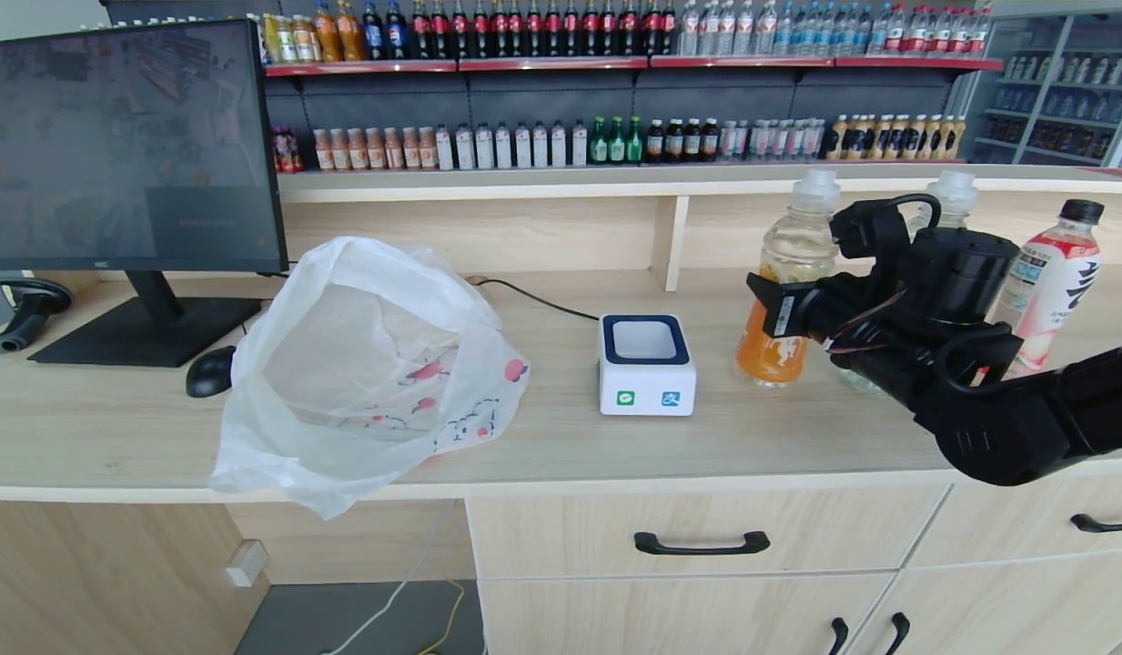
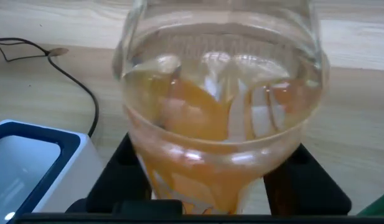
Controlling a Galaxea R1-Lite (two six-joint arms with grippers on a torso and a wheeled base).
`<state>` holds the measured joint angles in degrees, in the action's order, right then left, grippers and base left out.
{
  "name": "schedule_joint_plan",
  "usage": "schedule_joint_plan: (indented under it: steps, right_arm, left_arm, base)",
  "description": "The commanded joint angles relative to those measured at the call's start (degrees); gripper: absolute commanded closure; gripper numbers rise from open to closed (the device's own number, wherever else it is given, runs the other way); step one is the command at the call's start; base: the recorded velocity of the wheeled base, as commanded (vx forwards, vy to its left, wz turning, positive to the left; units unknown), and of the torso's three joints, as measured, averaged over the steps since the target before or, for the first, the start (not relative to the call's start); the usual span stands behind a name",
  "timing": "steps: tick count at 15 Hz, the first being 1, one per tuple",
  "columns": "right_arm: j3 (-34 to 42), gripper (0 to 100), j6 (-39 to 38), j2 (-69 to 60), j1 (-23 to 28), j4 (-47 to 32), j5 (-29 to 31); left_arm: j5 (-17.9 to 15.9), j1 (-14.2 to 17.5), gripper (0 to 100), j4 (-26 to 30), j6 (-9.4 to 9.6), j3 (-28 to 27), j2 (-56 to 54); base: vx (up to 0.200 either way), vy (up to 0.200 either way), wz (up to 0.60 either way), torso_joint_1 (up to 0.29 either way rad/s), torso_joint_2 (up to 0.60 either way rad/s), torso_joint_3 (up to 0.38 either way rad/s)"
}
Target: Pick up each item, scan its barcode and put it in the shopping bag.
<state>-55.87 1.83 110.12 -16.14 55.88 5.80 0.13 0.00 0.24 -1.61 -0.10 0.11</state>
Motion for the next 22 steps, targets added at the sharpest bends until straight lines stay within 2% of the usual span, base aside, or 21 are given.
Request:
schedule_joint_plan:
  steps: [1, 9, 12, 15, 18, 22]
  right_arm:
    - [0.15, 100, -0.33, -0.43, -0.03, 0.19, 0.0]
    - [0.41, 100, -1.13, -1.92, -0.38, 0.54, -0.09]
    - [1.03, 100, -2.09, -4.65, -1.97, 0.63, 0.0]
    - [4.54, 100, -2.09, -7.99, -1.88, 1.42, -0.09]
    - [11.92, 100, -1.83, -15.55, -2.32, 2.39, -1.23]
    - [23.26, 100, -1.56, -24.69, -2.32, 3.53, -5.89]
  left_arm:
    - [0.04, 0.0, 0, 0.02, -0.06, 0.01, -0.02]
    - [0.04, 0.0, 0, 0.02, -0.06, 0.01, -0.02]
    - [0.04, 0.0, 0, 0.02, -0.06, 0.01, -0.02]
    - [0.04, 0.0, 0, 0.02, -0.06, 0.01, -0.02]
    - [0.04, 0.0, 0, 0.02, -0.06, 0.01, -0.02]
    - [0.04, 0.0, 0, 0.02, -0.06, 0.01, -0.02]
  base:
    - [0.0, 0.0, 0.0, 0.0, 0.0, 0.0]
    - [0.0, 0.0, 0.0, 0.0, 0.0, 0.0]
    - [0.0, 0.0, 0.0, 0.0, 0.0, 0.0]
    - [0.0, 0.0, 0.0, 0.0, 0.0, 0.0]
    - [0.0, 0.0, 0.0, 0.0, 0.0, 0.0]
    - [0.0, 0.0, 0.0, 0.0, 0.0, 0.0]
